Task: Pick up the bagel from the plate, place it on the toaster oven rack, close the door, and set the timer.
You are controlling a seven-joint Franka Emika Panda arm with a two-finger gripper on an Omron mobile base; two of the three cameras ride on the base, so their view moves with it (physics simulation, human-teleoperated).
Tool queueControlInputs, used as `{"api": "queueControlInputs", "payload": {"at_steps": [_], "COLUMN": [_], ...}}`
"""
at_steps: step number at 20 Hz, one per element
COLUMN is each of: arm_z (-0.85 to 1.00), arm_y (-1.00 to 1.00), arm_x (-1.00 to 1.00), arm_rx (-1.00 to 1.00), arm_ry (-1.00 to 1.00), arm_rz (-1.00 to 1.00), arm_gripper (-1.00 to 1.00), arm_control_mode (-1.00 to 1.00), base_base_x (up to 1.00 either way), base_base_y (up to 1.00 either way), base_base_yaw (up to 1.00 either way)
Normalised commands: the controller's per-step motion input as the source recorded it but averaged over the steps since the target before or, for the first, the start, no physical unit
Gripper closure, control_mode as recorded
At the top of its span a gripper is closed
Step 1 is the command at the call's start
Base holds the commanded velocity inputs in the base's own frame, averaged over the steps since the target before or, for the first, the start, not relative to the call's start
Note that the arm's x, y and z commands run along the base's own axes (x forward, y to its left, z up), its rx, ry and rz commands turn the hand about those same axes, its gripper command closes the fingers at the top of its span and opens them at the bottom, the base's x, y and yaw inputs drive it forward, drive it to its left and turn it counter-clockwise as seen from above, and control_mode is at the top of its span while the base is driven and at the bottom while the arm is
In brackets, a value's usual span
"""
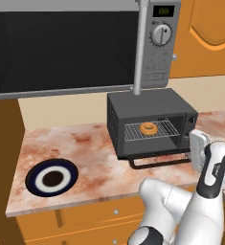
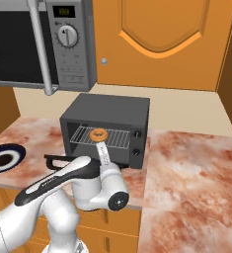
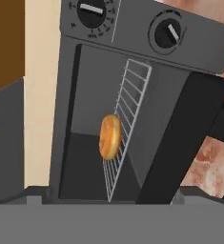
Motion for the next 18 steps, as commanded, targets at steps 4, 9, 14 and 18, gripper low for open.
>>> {"api": "queueControlInputs", "payload": {"at_steps": [4,9,14,18], "arm_z": [0.44,0.39,0.37,0.32], "arm_y": [0.07,0.02,0.00,0.00], "arm_x": [0.46,0.44,0.43,0.47], "arm_rx": [0.00,0.00,0.00,0.00], "arm_ry": [0.00,0.00,0.08,0.10], "arm_rz": [-0.04,-0.03,-0.01,-0.02], "arm_gripper": [-1.00,-1.00,-1.00,-1.00], "arm_control_mode": [-1.00,-1.00,-1.00,-1.00], "base_base_x": [0.00,0.00,0.00,0.00], "base_base_y": [0.00,0.00,0.00,0.00], "base_base_yaw": [0.00,0.00,0.00,0.00]}}
